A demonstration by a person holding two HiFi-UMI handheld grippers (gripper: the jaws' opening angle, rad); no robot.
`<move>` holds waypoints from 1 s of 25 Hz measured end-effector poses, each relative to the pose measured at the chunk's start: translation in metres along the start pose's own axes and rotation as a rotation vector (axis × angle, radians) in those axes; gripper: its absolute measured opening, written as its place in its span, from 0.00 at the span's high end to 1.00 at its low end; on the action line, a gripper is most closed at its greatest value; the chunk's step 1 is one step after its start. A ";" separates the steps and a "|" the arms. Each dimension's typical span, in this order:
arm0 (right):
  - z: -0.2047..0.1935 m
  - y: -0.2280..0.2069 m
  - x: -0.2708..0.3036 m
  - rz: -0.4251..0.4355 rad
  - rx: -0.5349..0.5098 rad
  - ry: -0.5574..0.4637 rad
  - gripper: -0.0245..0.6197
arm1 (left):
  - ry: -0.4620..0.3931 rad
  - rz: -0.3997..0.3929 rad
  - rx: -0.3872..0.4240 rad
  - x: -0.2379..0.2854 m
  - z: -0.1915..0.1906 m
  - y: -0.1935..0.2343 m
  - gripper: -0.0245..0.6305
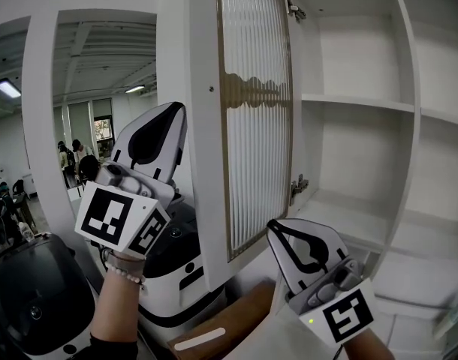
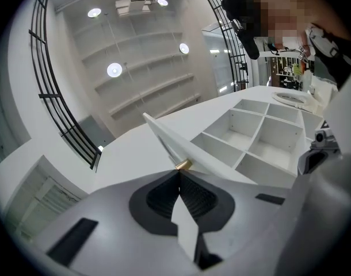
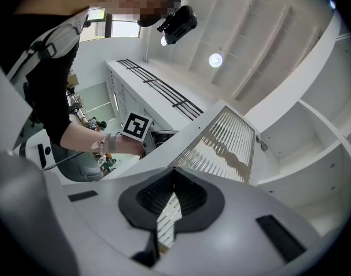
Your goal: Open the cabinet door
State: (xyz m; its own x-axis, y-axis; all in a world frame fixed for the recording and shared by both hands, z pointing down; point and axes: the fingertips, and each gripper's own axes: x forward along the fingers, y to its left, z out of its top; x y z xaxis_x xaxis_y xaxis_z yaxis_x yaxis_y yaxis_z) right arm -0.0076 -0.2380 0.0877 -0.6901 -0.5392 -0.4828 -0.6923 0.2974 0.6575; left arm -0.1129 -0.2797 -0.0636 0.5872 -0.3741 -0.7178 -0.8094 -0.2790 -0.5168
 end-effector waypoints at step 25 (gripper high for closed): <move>-0.059 0.050 -0.037 -0.017 0.133 0.125 0.96 | 0.254 0.043 0.012 -0.131 -0.089 -0.064 0.96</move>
State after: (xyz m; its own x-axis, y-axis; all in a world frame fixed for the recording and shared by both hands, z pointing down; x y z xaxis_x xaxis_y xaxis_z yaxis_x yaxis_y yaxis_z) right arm -0.0040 -0.2493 0.1727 -0.6525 -0.6360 -0.4120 -0.7310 0.3848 0.5635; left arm -0.1376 -0.2916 0.1052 0.5340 -0.5957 -0.6001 -0.8328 -0.2481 -0.4948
